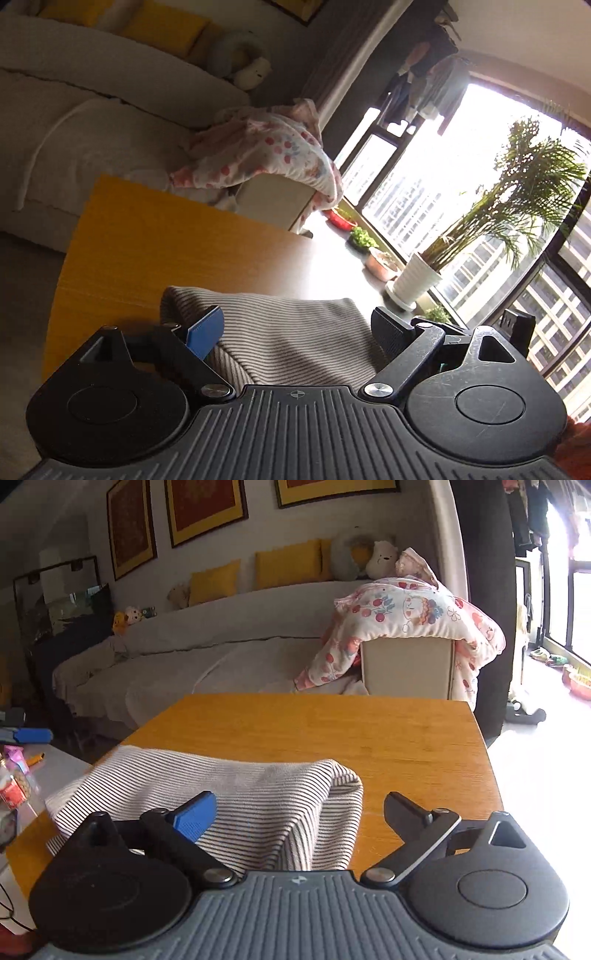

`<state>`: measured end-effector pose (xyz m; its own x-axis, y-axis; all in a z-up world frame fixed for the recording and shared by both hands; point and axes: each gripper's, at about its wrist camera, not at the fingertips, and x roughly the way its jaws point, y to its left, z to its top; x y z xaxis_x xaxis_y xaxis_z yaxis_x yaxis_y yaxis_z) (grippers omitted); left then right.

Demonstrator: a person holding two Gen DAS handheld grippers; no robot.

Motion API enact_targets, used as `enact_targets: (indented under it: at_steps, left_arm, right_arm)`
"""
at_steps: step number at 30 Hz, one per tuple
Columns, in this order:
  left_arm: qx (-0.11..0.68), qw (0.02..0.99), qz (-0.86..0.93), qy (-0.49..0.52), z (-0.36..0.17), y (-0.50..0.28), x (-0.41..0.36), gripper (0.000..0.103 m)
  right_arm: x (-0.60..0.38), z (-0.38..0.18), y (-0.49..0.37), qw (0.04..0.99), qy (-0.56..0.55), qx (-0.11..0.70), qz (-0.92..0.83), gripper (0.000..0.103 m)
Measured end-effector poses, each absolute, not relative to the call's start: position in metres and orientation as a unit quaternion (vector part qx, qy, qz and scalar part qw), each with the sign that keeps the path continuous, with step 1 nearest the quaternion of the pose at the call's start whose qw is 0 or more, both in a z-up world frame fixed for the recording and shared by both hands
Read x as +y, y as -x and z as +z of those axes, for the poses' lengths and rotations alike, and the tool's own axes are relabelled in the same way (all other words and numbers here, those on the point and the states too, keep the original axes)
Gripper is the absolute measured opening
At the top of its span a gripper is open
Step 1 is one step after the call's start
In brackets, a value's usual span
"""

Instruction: Fold clothes

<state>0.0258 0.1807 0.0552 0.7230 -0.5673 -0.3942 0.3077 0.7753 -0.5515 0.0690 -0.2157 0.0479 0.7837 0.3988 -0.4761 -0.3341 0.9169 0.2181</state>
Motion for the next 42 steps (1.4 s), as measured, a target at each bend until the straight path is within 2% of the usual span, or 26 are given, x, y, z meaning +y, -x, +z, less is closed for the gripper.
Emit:
enact_targets:
  at_steps: [5,7,8,14,16,21,26,29,36,38,42]
  left_arm:
    - [0.380,0.838,-0.278,0.276,0.000,-0.063,0.137,0.094]
    - [0.389,0.836,-0.272,0.274,-0.017,-0.076,0.128,0.094]
    - [0.393,0.836,-0.270,0.272,-0.024,-0.082,0.124,0.099]
    - [0.384,0.847,-0.259,0.261,-0.027,-0.126,0.125,0.103]
    - [0.371,0.855,-0.258,0.256,-0.029,-0.145,0.125,0.103]
    - [0.360,0.868,-0.231,0.251,-0.022,-0.184,0.116,0.103]
    - [0.349,0.856,-0.279,0.260,0.010,-0.154,0.104,0.103]
    - [0.361,0.837,-0.312,0.269,0.007,-0.136,0.096,0.103]
    - [0.413,0.812,-0.321,0.259,-0.030,-0.131,0.075,0.103]
    - [0.415,0.812,-0.316,0.261,-0.030,-0.139,0.076,0.103]
    - [0.407,0.822,-0.303,0.258,-0.030,-0.163,0.077,0.103]
  right_arm:
    - [-0.213,0.032,-0.091,0.899,-0.209,0.283,0.262,0.103]
    - [-0.212,0.009,-0.104,0.884,-0.243,0.316,0.244,0.103]
    - [-0.213,-0.001,-0.107,0.883,-0.251,0.322,0.230,0.103]
    - [-0.220,-0.015,-0.094,0.885,-0.283,0.302,0.213,0.103]
    - [-0.210,-0.015,-0.085,0.894,-0.262,0.300,0.205,0.103]
    - [-0.173,-0.002,-0.062,0.916,-0.121,0.314,0.219,0.103]
    - [-0.191,0.027,-0.058,0.942,-0.058,0.277,0.183,0.103]
    - [-0.210,0.038,-0.080,0.958,-0.032,0.260,0.120,0.103]
    - [-0.182,0.000,-0.125,0.944,0.154,0.290,0.022,0.103]
    - [-0.173,-0.006,-0.115,0.945,0.165,0.283,0.011,0.103]
    - [-0.171,-0.012,-0.088,0.952,0.118,0.284,0.002,0.103]
